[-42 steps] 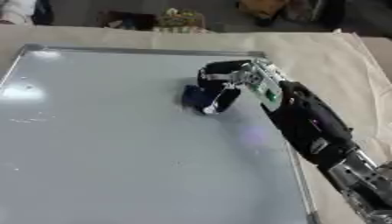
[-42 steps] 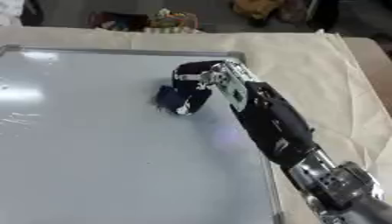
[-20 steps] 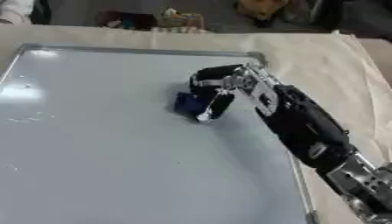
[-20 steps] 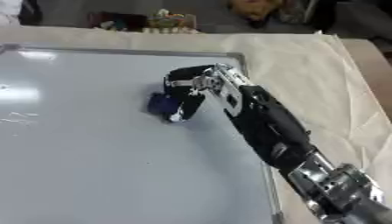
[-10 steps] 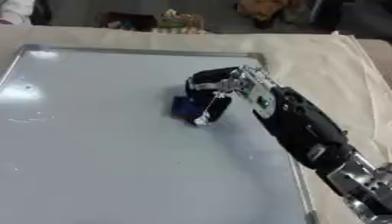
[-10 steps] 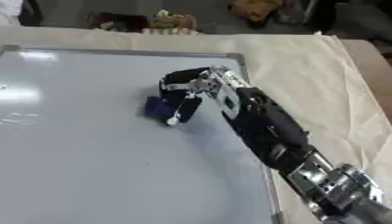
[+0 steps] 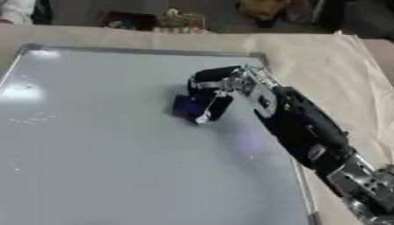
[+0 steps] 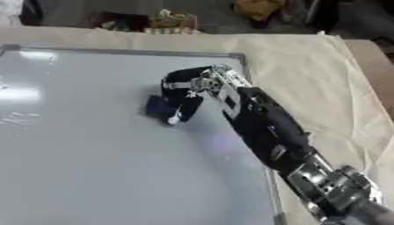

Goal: Wipe the whiteboard clean with a brush.

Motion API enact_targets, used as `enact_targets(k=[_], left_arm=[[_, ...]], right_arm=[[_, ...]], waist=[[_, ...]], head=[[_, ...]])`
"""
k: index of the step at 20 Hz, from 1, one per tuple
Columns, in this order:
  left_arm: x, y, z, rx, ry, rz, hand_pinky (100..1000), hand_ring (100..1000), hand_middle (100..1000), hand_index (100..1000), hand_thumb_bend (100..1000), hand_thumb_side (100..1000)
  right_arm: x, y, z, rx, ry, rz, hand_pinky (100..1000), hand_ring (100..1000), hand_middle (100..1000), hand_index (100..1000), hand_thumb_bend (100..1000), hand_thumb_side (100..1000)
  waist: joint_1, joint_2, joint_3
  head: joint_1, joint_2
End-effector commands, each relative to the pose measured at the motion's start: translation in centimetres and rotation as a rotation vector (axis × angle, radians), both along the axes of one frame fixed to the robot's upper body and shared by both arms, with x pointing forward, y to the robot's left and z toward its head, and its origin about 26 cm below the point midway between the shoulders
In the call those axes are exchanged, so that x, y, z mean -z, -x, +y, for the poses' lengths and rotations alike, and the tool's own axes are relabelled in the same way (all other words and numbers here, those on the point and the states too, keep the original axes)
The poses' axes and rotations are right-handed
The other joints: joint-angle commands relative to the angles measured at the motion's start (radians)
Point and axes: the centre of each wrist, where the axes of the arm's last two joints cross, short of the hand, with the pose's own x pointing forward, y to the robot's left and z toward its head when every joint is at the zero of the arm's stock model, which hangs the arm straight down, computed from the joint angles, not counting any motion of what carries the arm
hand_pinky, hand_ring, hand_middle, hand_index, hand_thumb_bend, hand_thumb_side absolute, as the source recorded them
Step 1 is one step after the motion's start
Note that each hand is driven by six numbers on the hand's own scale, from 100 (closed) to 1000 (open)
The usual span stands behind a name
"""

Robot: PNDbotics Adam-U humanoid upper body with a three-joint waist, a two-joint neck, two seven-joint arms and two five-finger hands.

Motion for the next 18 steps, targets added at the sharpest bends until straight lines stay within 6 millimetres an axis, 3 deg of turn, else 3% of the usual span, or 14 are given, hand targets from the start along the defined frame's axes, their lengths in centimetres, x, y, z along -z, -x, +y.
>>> enact_targets(k=[1,18], left_arm=[[-0.8,0.3,0.0,0.002,-0.013,-0.028,335,391,456,490,100,860],[-0.8,0.2,0.0,0.001,-0.016,-0.037,333,390,455,489,100,857]], right_arm=[[1.5,-0.3,-2.1,-0.086,0.245,0.1,218,298,100,183,100,261],[2.8,-1.1,-5.4,0.08,0.259,0.052,220,314,100,183,100,271]], waist=[[0.007,-0.004,0.001],[0.011,0.008,0.009]], head=[[-0.003,-0.004],[-0.006,-0.008]])
